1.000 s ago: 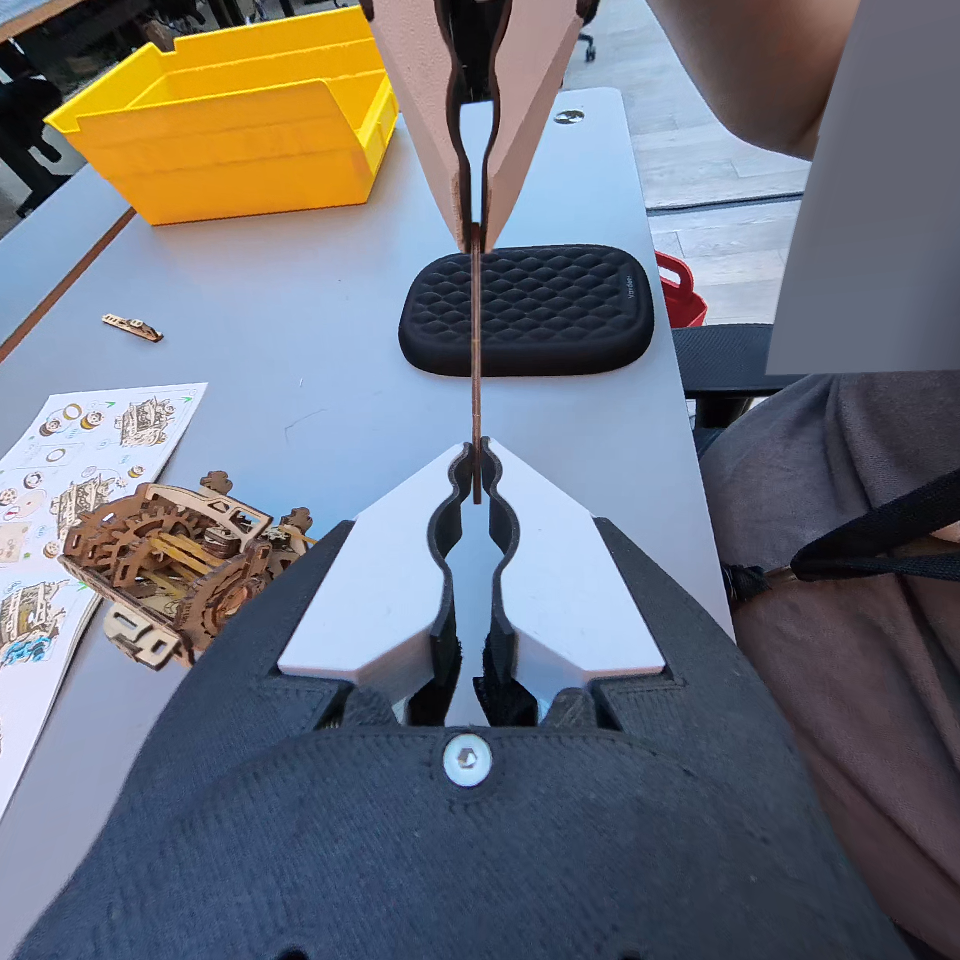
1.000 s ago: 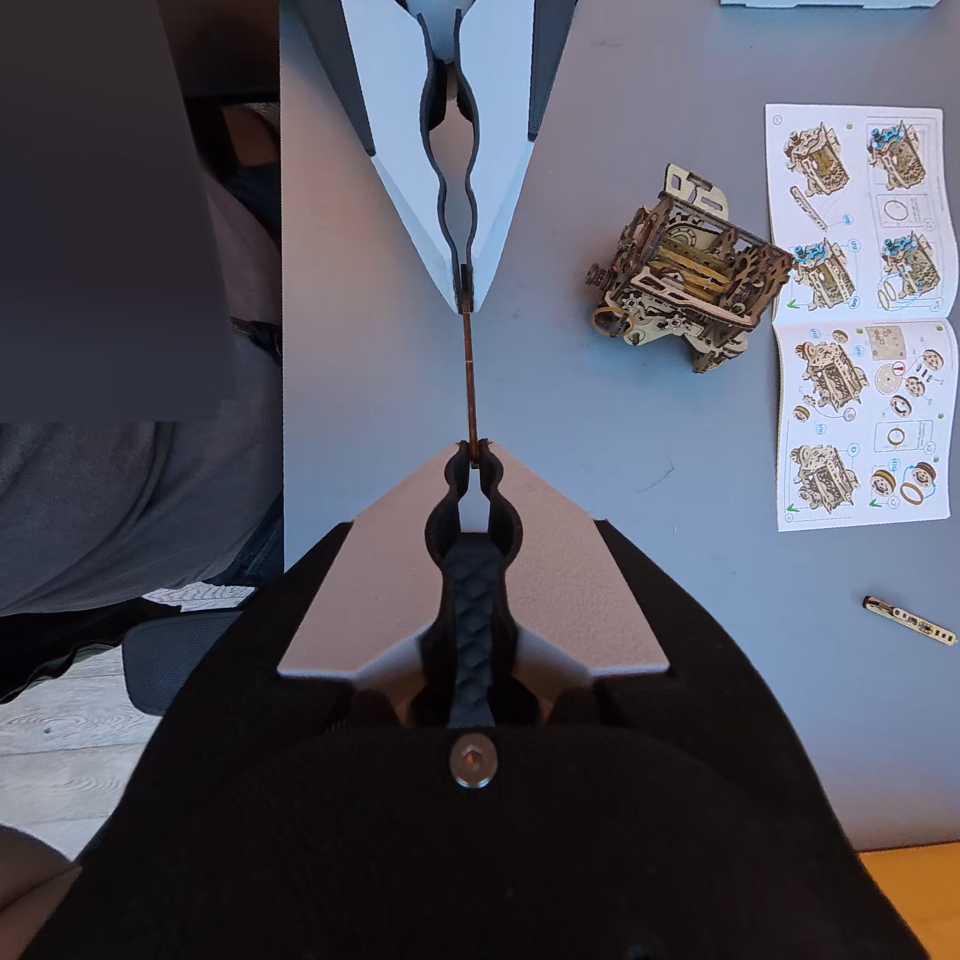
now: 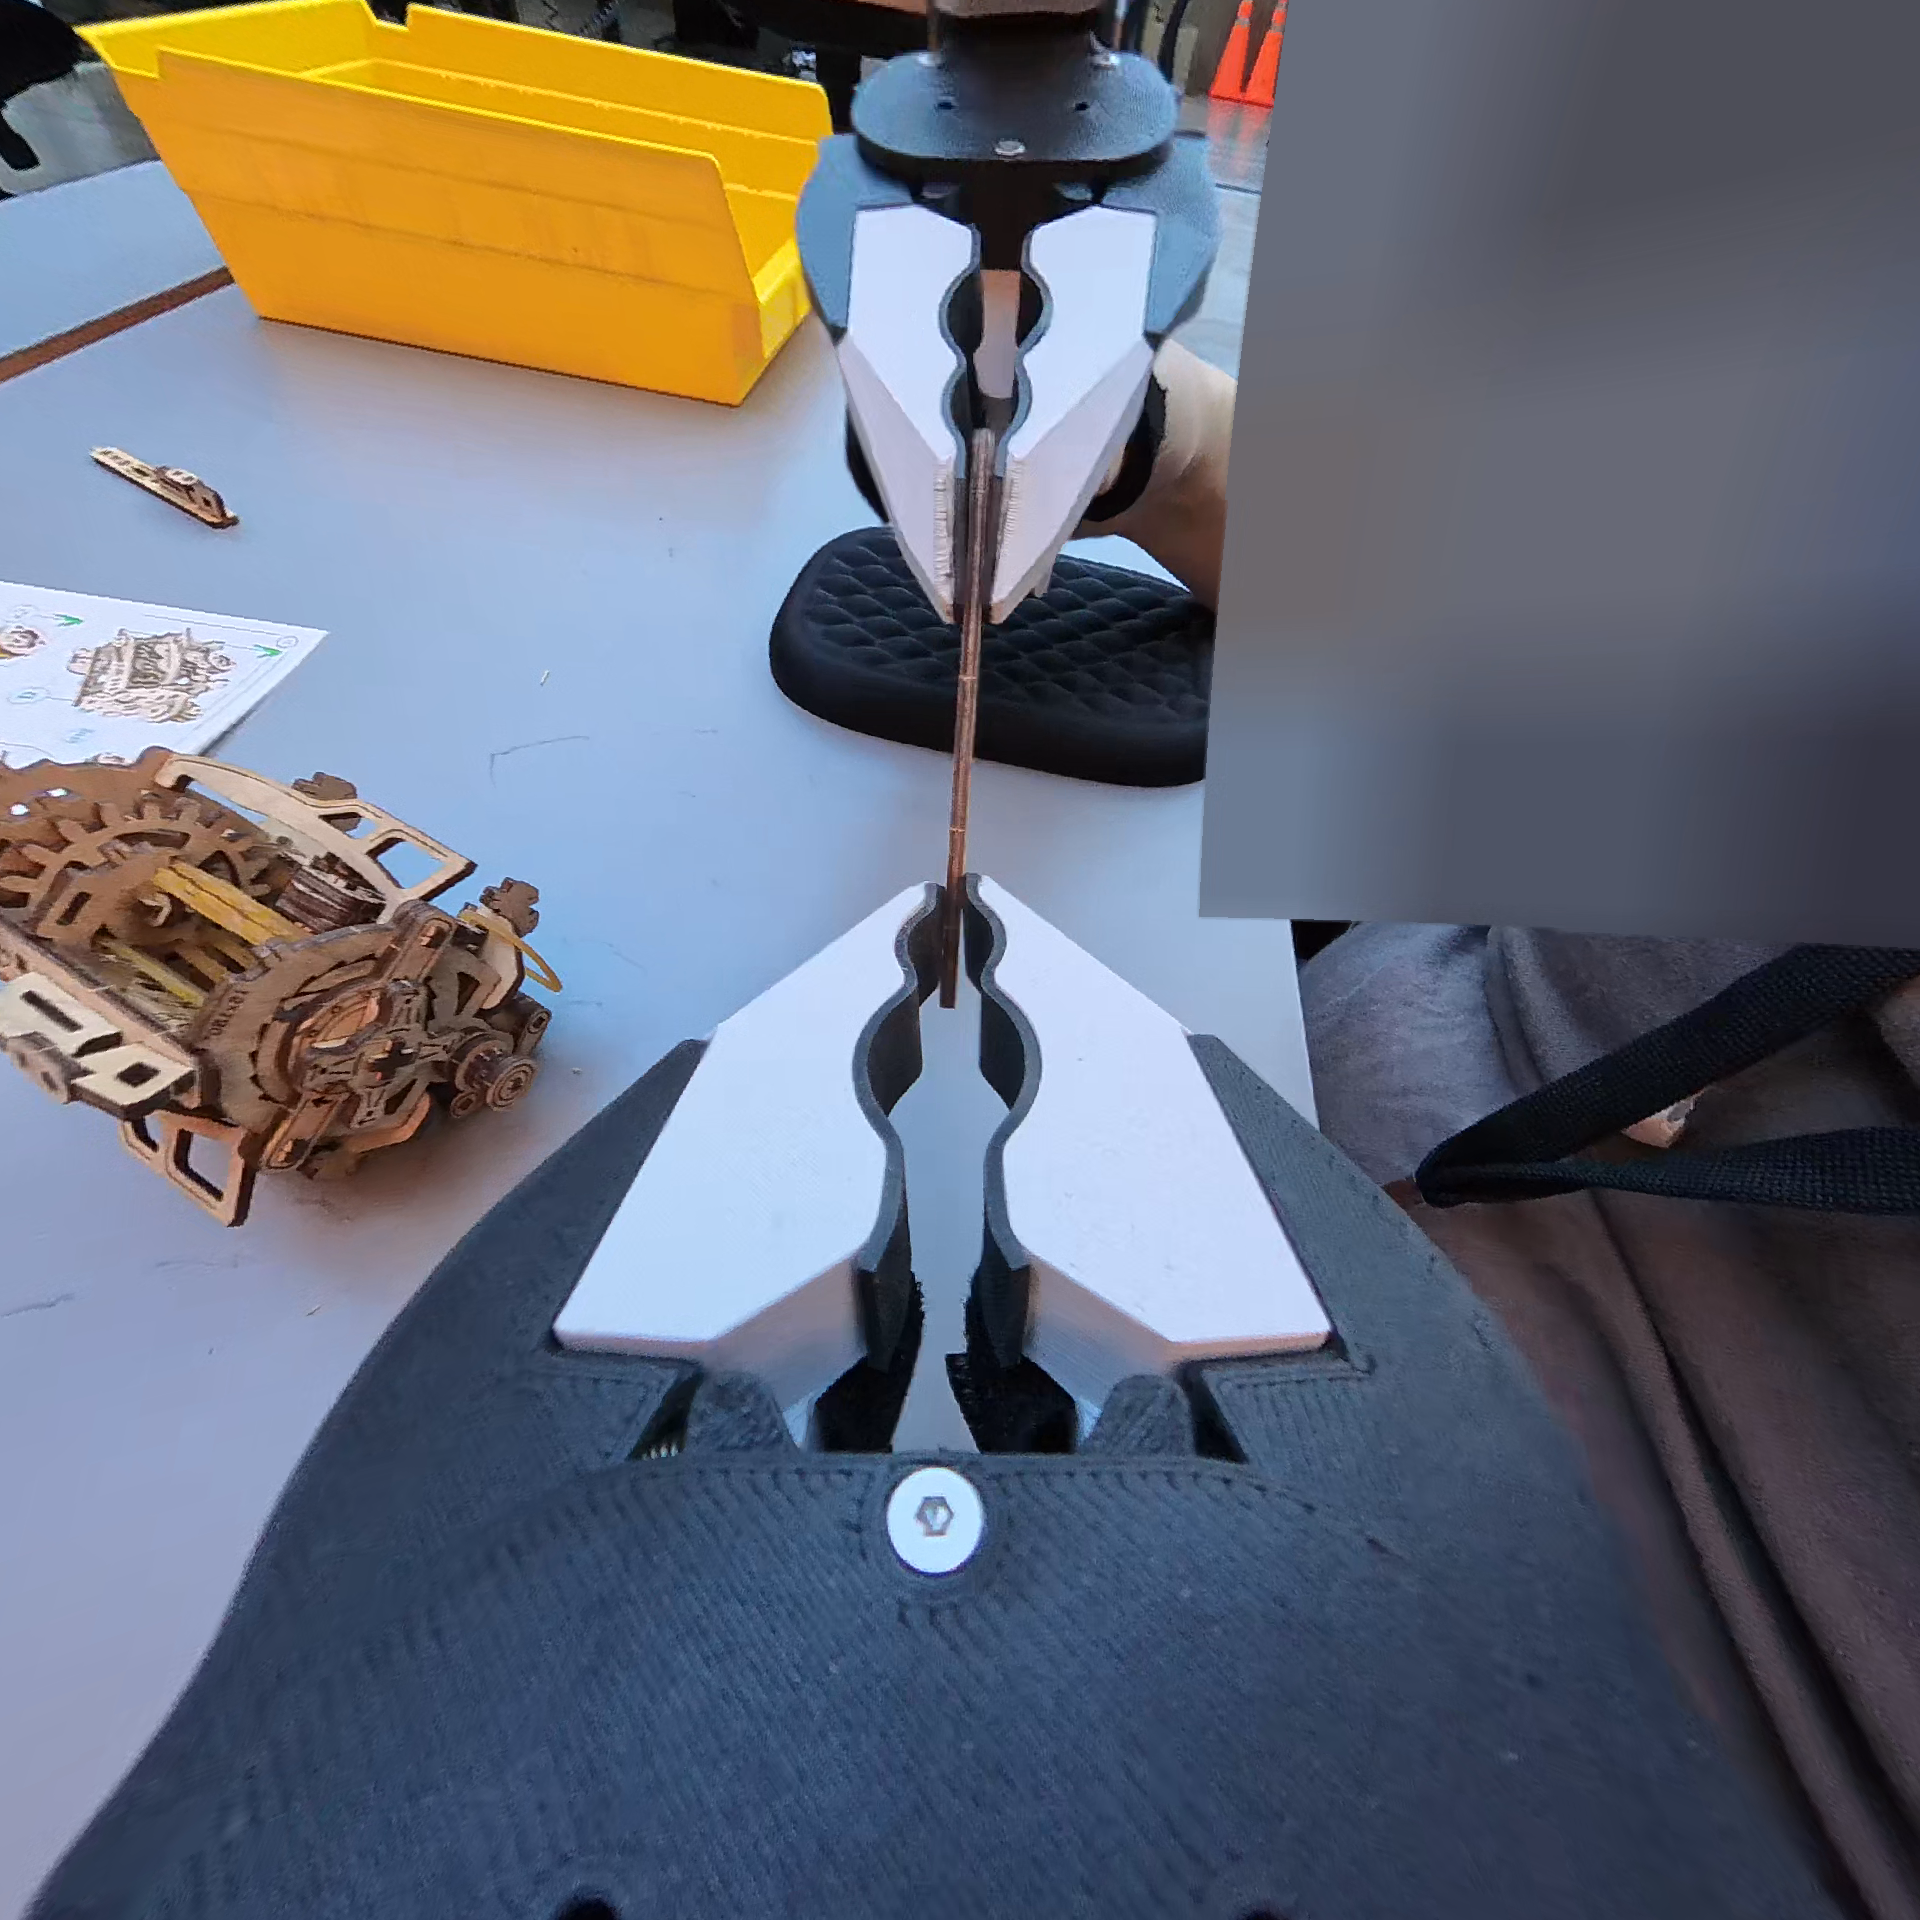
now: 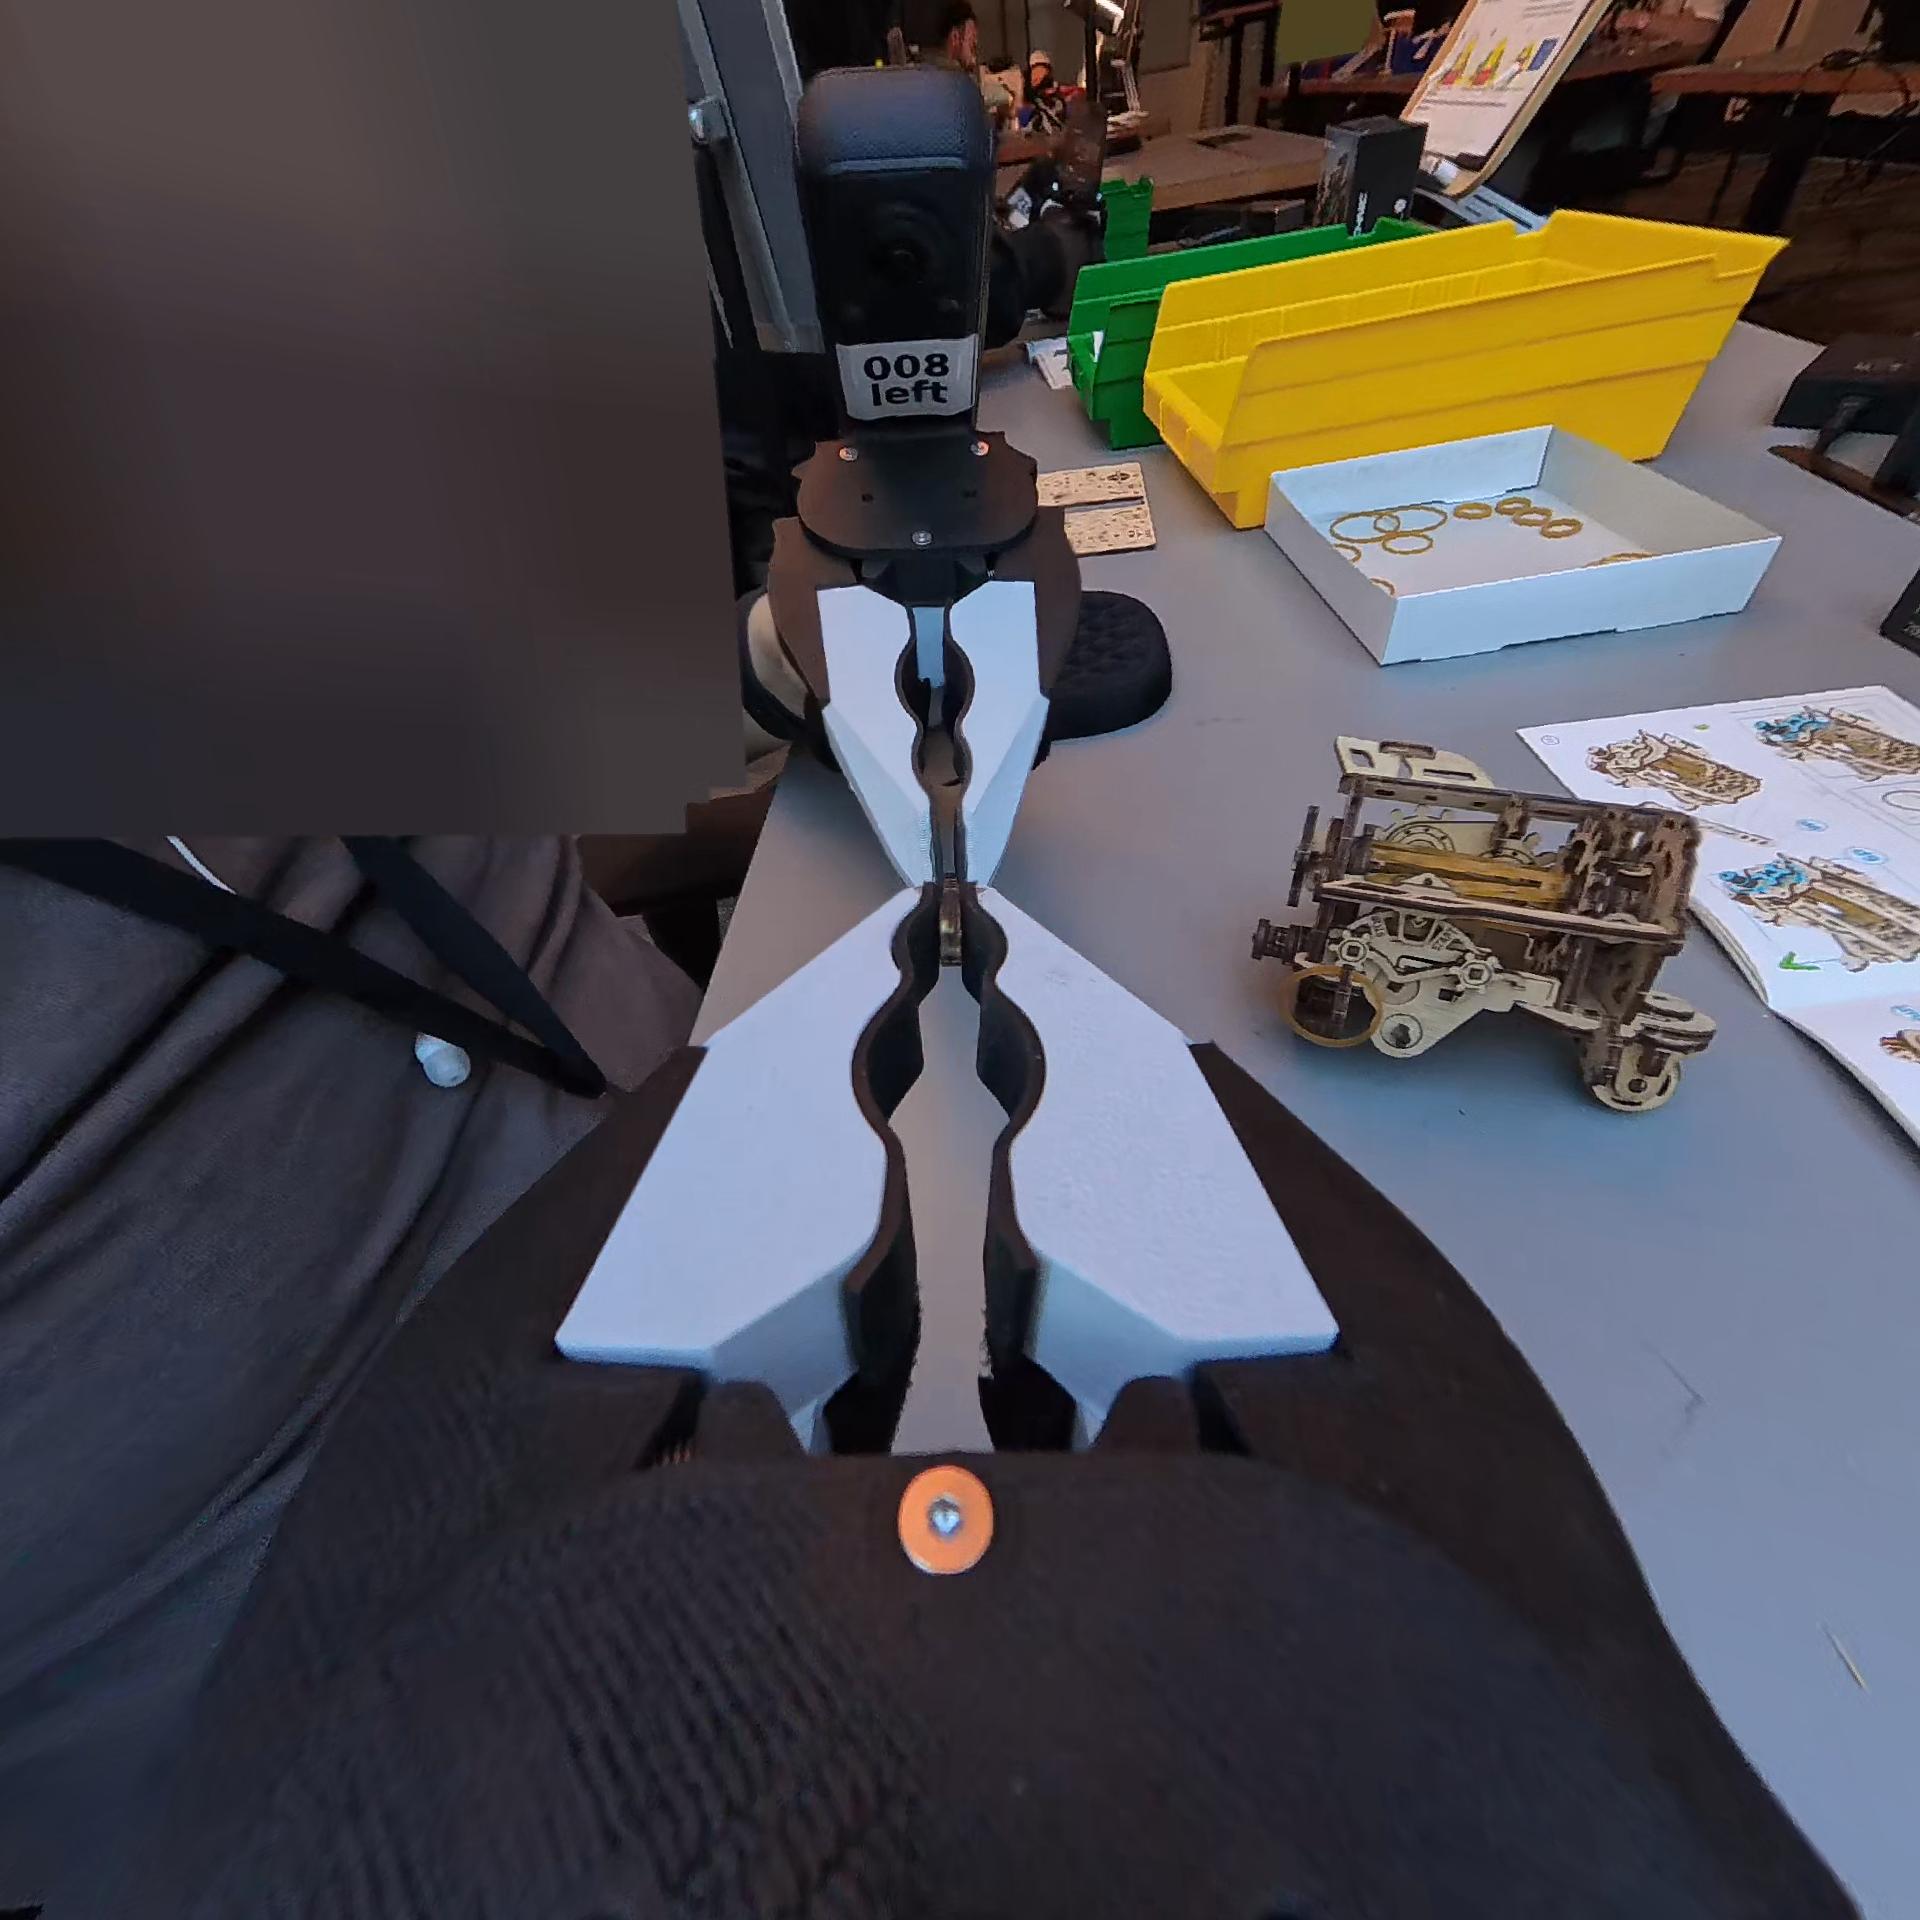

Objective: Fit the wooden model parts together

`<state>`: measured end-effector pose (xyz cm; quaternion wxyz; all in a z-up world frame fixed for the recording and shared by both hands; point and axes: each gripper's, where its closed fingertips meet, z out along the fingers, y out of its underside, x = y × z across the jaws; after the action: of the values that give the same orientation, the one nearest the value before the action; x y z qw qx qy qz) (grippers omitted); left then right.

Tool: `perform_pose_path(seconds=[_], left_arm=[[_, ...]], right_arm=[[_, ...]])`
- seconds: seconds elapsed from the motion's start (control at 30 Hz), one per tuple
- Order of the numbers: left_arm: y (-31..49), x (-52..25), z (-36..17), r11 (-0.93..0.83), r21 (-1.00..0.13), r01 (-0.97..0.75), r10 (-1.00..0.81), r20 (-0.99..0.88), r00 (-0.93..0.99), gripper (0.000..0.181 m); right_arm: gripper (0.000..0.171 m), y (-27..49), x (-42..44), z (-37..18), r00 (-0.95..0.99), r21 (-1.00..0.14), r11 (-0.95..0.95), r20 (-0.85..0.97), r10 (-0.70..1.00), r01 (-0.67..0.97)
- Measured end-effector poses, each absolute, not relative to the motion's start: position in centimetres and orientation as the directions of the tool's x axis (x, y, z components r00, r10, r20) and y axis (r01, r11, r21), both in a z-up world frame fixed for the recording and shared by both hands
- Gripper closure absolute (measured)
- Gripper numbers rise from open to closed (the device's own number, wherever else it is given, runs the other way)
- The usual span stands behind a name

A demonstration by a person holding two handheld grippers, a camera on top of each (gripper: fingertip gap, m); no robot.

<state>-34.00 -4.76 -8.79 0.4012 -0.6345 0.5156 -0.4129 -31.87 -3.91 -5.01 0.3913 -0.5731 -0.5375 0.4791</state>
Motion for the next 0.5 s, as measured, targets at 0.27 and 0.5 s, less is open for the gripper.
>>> perform_pose_path(seconds=[0.27,0.5], left_arm=[[0.3,-37.8,-8.0,-0.138,-0.931,-0.339,-0.934,0.008,0.356,0.137],[1.7,-39.2,-9.1,-0.202,-0.918,-0.341,-0.909,0.047,0.413,0.147]], right_arm=[[0.17,0.0,-28.4,-4.5,0.12,-0.967,-0.02,0.011,0.993,0.255],[0.17,2.7,-28.6,-7.6,0.359,-0.95,-0.259,-0.184,0.915,0.175]])
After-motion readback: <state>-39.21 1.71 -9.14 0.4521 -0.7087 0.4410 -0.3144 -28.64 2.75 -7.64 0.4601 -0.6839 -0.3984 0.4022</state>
